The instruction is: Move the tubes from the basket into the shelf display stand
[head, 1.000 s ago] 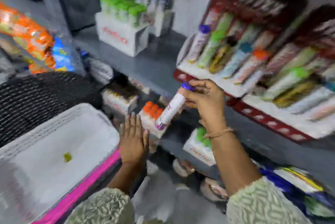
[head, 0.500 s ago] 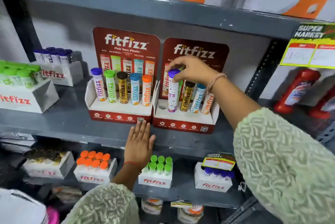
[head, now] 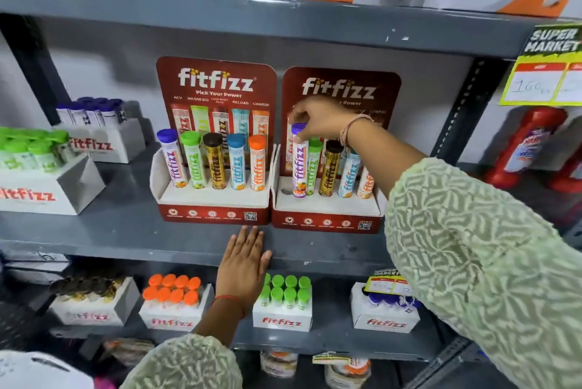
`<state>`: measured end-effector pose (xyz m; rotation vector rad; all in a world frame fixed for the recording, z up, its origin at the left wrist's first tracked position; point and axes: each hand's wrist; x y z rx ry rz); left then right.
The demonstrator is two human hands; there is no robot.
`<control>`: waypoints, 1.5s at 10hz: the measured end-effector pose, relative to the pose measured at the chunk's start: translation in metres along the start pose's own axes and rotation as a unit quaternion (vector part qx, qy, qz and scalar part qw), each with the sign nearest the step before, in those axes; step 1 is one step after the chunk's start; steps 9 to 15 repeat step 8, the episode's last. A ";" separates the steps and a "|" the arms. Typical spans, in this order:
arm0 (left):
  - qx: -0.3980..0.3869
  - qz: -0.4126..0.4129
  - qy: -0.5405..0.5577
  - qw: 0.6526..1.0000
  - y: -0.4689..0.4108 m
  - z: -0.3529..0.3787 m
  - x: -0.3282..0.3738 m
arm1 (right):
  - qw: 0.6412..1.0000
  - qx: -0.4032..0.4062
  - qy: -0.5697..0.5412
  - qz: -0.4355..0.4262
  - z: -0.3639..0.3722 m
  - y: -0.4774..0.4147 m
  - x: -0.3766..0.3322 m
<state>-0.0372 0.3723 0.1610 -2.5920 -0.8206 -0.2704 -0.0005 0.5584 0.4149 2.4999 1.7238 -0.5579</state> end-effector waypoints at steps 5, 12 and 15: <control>-0.035 0.040 -0.016 0.998 -0.004 -0.009 -0.010 | 0.997 0.053 0.048 -0.010 0.042 -0.005 0.011; -0.054 0.033 0.011 0.998 -0.004 -0.010 -0.012 | 0.994 0.105 0.009 0.024 0.045 0.007 0.002; -0.054 0.033 0.011 0.998 -0.004 -0.010 -0.012 | 0.994 0.105 0.009 0.024 0.045 0.007 0.002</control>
Point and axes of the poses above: each hand's wrist, its own y-axis away from the middle knuckle, its own z-axis out of the palm, x = y × z, and after that the axes turned 3 degrees about x, right-handed
